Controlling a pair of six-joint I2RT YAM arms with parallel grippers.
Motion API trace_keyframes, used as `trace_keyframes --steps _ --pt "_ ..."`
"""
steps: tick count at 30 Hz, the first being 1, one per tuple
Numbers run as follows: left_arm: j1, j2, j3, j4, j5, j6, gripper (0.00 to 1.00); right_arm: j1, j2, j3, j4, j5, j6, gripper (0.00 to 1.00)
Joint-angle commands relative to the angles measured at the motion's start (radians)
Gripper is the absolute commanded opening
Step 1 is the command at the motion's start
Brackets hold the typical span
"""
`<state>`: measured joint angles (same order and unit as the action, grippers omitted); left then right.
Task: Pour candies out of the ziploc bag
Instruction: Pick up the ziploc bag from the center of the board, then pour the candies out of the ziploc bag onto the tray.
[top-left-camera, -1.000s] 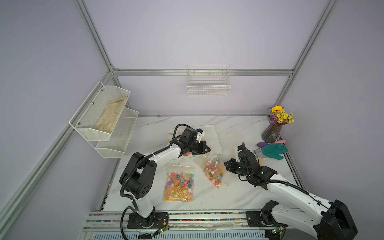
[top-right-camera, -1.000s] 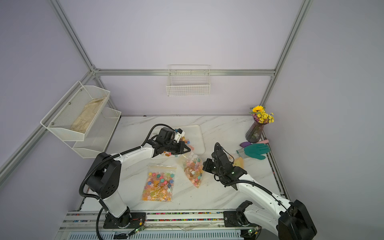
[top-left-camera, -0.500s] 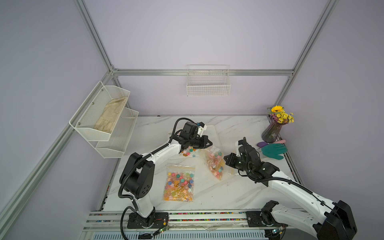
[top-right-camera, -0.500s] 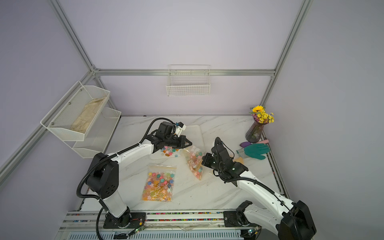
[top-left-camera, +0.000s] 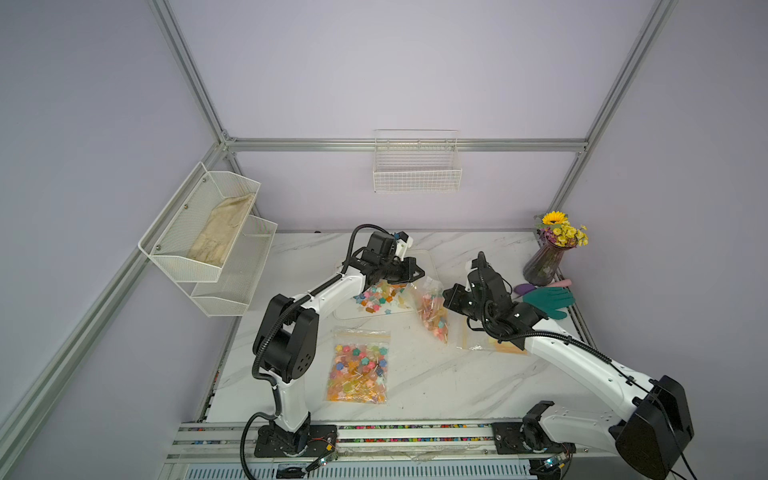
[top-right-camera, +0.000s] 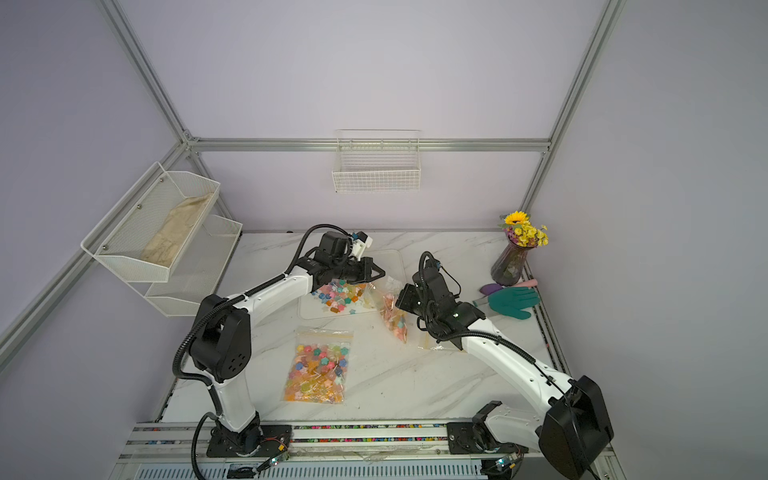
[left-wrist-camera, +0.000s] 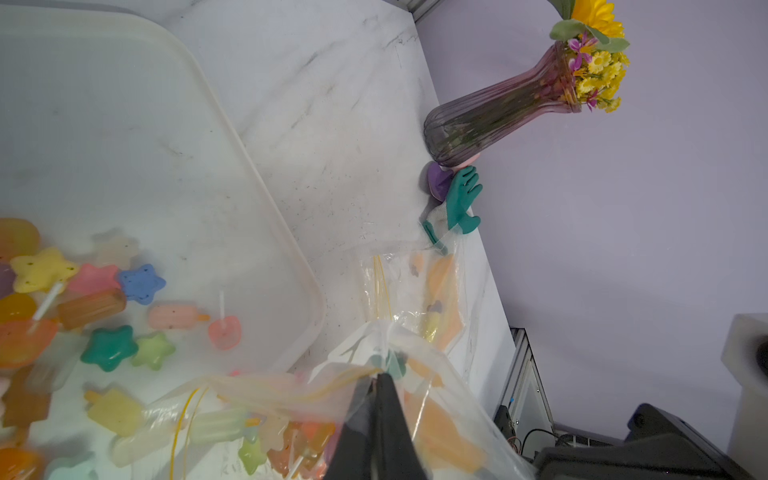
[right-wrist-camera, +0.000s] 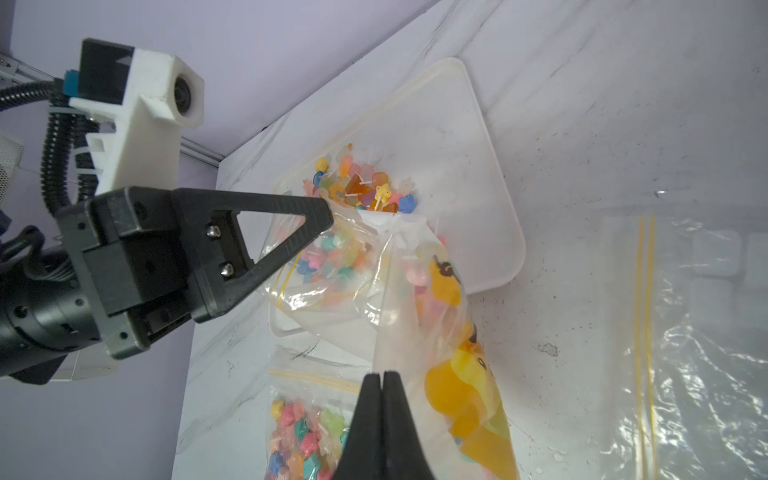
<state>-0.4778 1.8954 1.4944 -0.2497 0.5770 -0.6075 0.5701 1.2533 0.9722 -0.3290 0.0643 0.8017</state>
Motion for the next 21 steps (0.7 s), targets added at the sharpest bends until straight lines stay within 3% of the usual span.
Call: trace_keyframes --steps 1,21 --pt "0.026 0.010 0.116 0.045 0.018 0.015 0.00 -0.019 0.032 0.060 0.007 0.042 -0.015 0.00" --pt "0.106 0.219 0.325 0.096 0.076 -0.030 0.00 -0.133 0.271 0.300 0.018 0.015 -0.120 0.00"
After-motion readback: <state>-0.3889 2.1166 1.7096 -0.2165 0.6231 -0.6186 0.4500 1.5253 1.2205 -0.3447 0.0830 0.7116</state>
